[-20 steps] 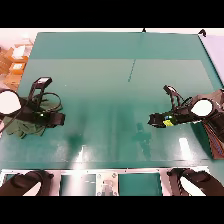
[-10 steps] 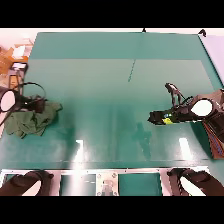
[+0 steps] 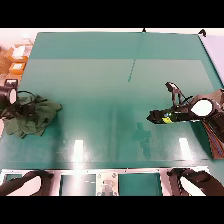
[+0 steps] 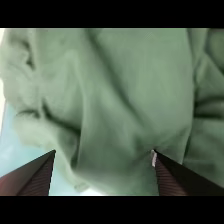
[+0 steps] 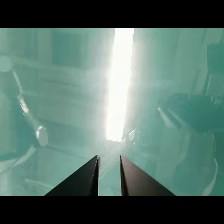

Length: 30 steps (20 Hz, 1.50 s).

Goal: Fold the shirts.

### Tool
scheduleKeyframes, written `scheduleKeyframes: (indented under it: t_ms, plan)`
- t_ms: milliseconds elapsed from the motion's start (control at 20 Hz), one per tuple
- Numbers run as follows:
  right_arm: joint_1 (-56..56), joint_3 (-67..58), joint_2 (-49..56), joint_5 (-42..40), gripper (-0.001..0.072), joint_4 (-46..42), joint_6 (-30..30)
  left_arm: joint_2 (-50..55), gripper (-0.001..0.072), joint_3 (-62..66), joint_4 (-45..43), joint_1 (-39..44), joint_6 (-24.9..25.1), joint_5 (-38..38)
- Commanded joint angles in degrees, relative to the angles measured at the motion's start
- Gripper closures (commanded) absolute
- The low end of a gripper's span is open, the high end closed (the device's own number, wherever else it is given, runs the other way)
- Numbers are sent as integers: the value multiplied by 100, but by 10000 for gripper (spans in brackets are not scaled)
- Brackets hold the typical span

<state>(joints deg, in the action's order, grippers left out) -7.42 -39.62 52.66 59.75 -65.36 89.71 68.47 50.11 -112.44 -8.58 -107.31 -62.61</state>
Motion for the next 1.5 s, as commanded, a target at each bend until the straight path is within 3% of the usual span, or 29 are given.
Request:
scheduleKeyframes:
  t_ms: [0,50,100,350,600,850,950,1050,1100,1150,1200,1250,1300,1450]
  plan:
    - [4,0,-4,-17,544,2,0,501,383,-11,-31,-153,153,367]
    - [4,0,-4,-17,545,2,0,494,670,15,-50,-153,321,385]
    - [4,0,-4,-20,545,2,0,487,684,96,-46,-153,444,409]
    - [4,-2,-4,-15,594,2,0,306,686,1276,299,385,1040,-555]
    - [452,-402,-4,221,594,2,-2,-457,686,3032,1604,2835,1023,-859]
    - [1097,-713,-4,407,593,0,-4,-160,687,3523,2806,4776,870,437]
    - [1331,-719,-4,446,591,-2,-7,431,686,3523,3456,5147,905,896]
    - [1517,-719,-4,485,583,-2,-7,1132,684,3523,4103,5320,1276,1141]
    - [1600,-719,-4,485,555,0,-7,1493,683,3523,4409,5324,1416,1163]
    - [1659,-719,-4,485,477,-2,-7,1779,682,3523,4642,5300,1469,1161]
    - [1720,-721,-4,487,399,0,-7,1989,540,3523,4649,5272,1486,1150]
    - [1792,-723,-4,492,348,0,-4,2068,95,3532,4640,5193,1493,1062]
    - [1897,-745,-2,525,318,0,-7,2048,-9,3604,4601,5025,1510,815]
    - [2400,-841,68,542,291,26,-11,1912,-12,4400,3884,4013,1694,-1014]
